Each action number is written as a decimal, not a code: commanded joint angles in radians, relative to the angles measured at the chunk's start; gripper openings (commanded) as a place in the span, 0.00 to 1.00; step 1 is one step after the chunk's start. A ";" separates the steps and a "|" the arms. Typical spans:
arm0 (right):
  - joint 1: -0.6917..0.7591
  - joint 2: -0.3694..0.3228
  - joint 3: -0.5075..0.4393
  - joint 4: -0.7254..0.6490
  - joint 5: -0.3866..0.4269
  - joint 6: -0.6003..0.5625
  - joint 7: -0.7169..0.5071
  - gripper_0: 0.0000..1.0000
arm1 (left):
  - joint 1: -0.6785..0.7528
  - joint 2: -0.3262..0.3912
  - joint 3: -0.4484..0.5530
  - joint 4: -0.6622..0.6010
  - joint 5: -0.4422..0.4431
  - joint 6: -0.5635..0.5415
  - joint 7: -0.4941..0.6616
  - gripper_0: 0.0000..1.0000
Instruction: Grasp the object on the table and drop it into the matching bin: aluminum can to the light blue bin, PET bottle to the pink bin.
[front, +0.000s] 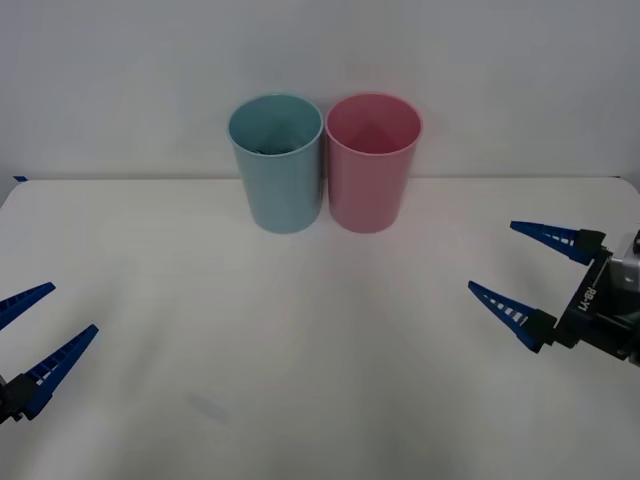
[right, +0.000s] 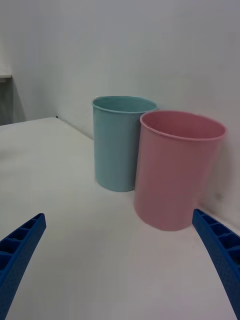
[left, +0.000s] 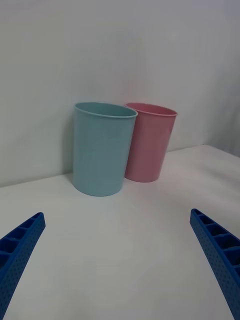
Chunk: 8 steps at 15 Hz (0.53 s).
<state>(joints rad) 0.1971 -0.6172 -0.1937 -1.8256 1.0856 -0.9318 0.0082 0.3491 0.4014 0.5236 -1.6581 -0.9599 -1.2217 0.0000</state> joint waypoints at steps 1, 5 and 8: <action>0.064 0.039 -0.073 0.000 0.010 -0.067 0.009 1.00 | 0.000 0.000 0.000 0.000 0.000 0.000 0.000 1.00; 0.142 0.080 -0.139 0.000 0.010 -0.099 0.018 1.00 | 0.000 0.000 0.000 0.000 0.000 0.000 0.000 1.00; 0.199 0.106 -0.179 0.000 0.010 -0.111 0.016 1.00 | 0.000 0.000 0.000 0.000 0.000 0.000 0.000 1.00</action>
<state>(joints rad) 0.3825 -0.5175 -0.3657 -1.8256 1.0950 -1.0417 0.0266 0.3491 0.4014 0.5236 -1.6581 -0.9599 -1.2217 0.0000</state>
